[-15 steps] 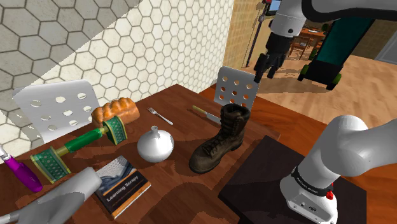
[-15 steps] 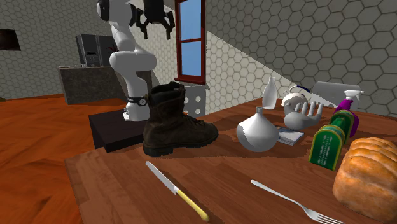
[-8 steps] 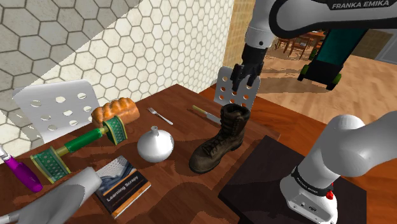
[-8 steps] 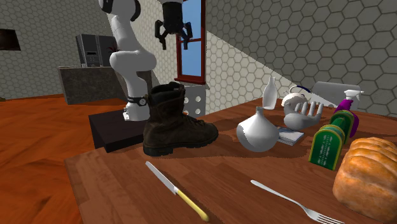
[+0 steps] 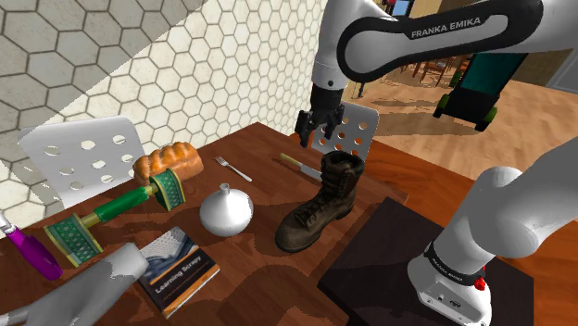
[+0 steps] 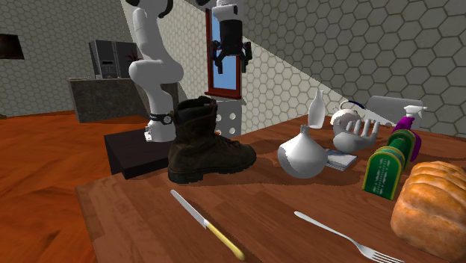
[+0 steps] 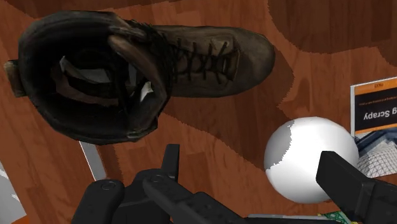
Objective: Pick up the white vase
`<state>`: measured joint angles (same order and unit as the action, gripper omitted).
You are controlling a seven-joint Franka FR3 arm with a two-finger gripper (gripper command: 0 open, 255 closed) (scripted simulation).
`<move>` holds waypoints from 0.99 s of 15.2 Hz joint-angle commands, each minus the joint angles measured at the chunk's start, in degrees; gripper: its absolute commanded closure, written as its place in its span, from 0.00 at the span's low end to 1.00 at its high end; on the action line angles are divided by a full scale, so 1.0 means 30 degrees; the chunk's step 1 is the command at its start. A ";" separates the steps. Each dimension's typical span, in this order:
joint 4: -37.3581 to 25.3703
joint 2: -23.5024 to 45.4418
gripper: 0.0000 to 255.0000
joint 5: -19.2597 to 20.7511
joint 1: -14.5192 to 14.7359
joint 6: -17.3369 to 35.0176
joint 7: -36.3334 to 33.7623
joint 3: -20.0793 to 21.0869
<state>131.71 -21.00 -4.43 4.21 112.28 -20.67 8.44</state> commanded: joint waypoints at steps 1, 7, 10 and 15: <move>-0.0579 0.1416 0.00 0.0040 0.0132 0.0798 -0.0672 0.0485; -0.3135 0.5697 0.00 0.0778 0.0482 0.2319 -0.2583 0.1561; -0.4743 0.7916 0.00 0.1383 0.0769 0.2782 -0.3572 0.1913; -0.7952 1.1698 0.00 0.2523 0.1517 0.3064 -0.5113 0.2152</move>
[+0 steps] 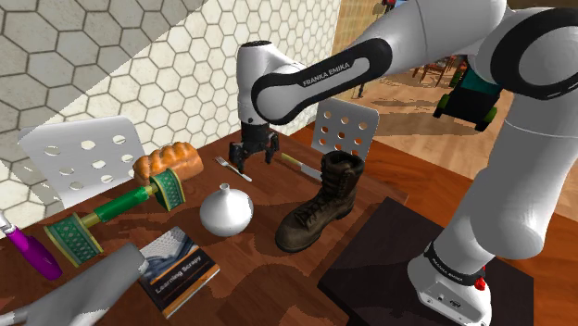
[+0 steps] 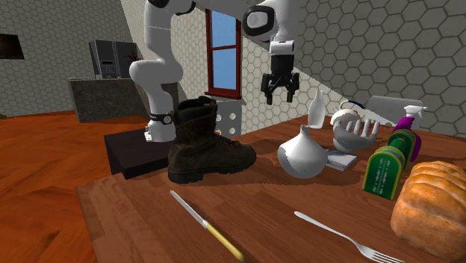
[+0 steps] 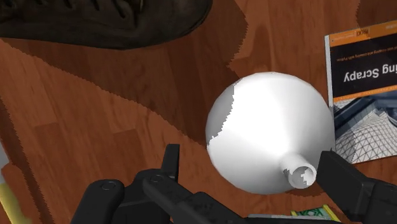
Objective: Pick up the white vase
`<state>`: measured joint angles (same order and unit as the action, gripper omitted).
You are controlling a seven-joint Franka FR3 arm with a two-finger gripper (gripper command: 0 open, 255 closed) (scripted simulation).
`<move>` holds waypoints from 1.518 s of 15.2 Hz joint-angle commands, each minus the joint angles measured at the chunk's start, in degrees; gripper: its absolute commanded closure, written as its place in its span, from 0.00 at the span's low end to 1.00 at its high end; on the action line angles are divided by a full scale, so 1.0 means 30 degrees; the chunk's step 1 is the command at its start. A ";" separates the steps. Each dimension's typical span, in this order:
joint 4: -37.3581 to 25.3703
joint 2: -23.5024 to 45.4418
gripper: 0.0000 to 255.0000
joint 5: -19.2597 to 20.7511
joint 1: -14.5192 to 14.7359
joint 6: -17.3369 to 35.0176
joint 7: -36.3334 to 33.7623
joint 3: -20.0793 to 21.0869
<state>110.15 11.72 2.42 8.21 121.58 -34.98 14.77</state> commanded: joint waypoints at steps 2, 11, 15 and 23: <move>-0.2258 0.2336 0.00 0.0678 0.0564 -0.0100 -0.0880 0.0037; -0.7024 0.7220 0.00 0.1772 0.1876 -0.0282 -0.2077 -0.0272; -0.6748 0.7716 0.00 0.1902 0.1921 0.0482 -0.2145 -0.0357; -0.6768 0.7827 1.00 0.1926 0.1944 0.0571 -0.2166 -0.0371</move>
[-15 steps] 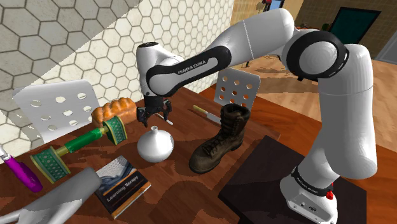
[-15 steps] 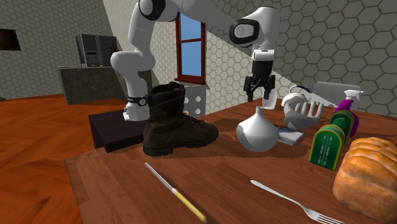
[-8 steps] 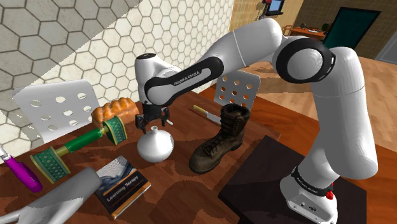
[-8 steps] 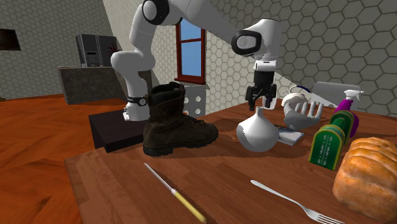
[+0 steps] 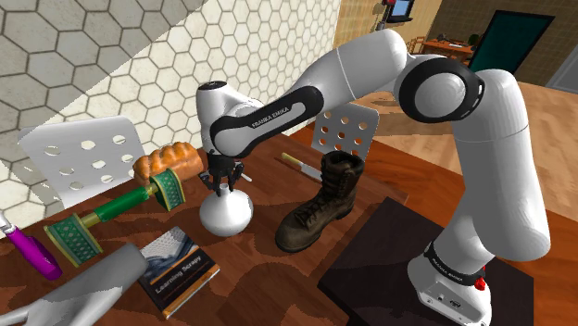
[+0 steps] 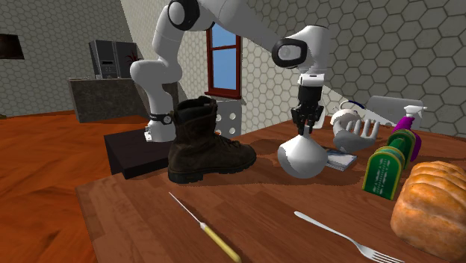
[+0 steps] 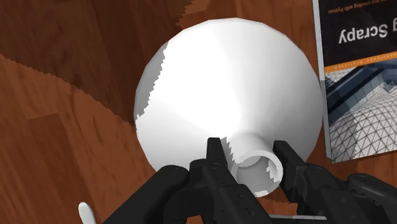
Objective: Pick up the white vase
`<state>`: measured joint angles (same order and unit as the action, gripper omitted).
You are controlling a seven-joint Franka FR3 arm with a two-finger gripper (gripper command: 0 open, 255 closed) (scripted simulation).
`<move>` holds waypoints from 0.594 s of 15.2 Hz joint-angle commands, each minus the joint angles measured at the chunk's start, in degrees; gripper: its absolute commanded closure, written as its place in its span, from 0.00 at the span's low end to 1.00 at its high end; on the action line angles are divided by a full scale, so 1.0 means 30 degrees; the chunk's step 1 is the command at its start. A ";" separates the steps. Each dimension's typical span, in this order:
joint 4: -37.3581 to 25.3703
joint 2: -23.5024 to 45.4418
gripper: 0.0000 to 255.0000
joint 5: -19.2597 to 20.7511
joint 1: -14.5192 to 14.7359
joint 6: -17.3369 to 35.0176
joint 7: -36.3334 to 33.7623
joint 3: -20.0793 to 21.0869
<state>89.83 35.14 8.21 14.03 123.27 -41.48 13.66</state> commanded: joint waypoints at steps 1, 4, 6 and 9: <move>0.0006 0.0022 1.00 -0.0002 0.0008 0.0006 -0.0004 0.0003; 0.0059 -0.0015 1.00 -0.0008 -0.0014 0.0023 0.0013 0.0003; -0.0058 -0.0276 1.00 -0.0074 -0.0040 -0.0351 0.0048 0.0049; -0.0285 -0.0636 1.00 -0.0170 -0.0071 -0.0931 0.0098 0.0110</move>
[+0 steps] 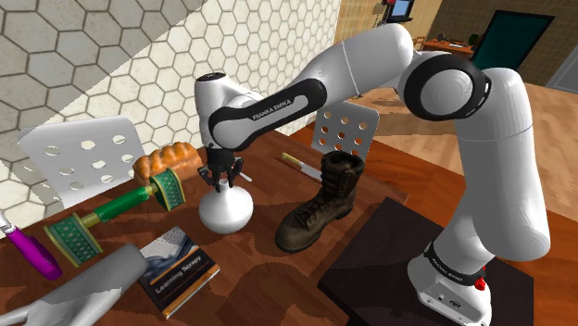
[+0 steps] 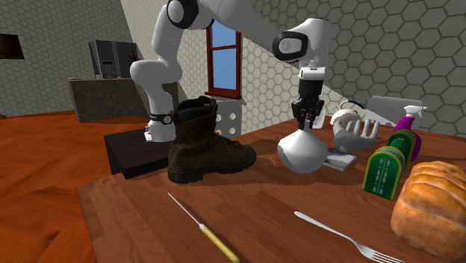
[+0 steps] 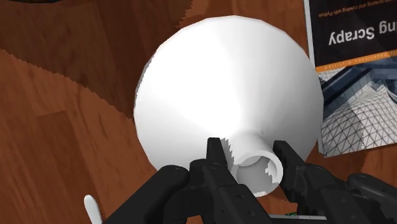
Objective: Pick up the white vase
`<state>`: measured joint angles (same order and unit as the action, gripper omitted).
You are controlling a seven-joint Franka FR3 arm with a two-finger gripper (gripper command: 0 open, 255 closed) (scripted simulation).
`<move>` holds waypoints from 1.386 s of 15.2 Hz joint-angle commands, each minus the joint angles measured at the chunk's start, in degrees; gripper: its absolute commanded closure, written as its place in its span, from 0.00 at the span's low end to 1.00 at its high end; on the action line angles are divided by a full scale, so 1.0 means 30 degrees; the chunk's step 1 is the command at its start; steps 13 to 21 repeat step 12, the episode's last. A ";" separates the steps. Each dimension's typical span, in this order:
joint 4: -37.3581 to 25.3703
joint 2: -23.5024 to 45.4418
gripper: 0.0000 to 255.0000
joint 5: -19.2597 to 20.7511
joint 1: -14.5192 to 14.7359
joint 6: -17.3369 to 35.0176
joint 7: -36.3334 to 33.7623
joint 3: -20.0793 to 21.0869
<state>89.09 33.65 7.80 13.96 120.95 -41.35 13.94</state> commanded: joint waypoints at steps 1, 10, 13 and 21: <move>-0.0120 -0.0255 1.00 -0.0066 -0.0055 -0.0351 0.0071 0.0033; -0.1097 -0.1145 1.00 -0.0316 -0.0106 -0.2197 0.0205 0.0181; -0.1116 -0.1157 1.00 -0.0320 -0.0106 -0.2228 0.0207 0.0183; -0.1116 -0.1157 1.00 -0.0320 -0.0106 -0.2228 0.0207 0.0183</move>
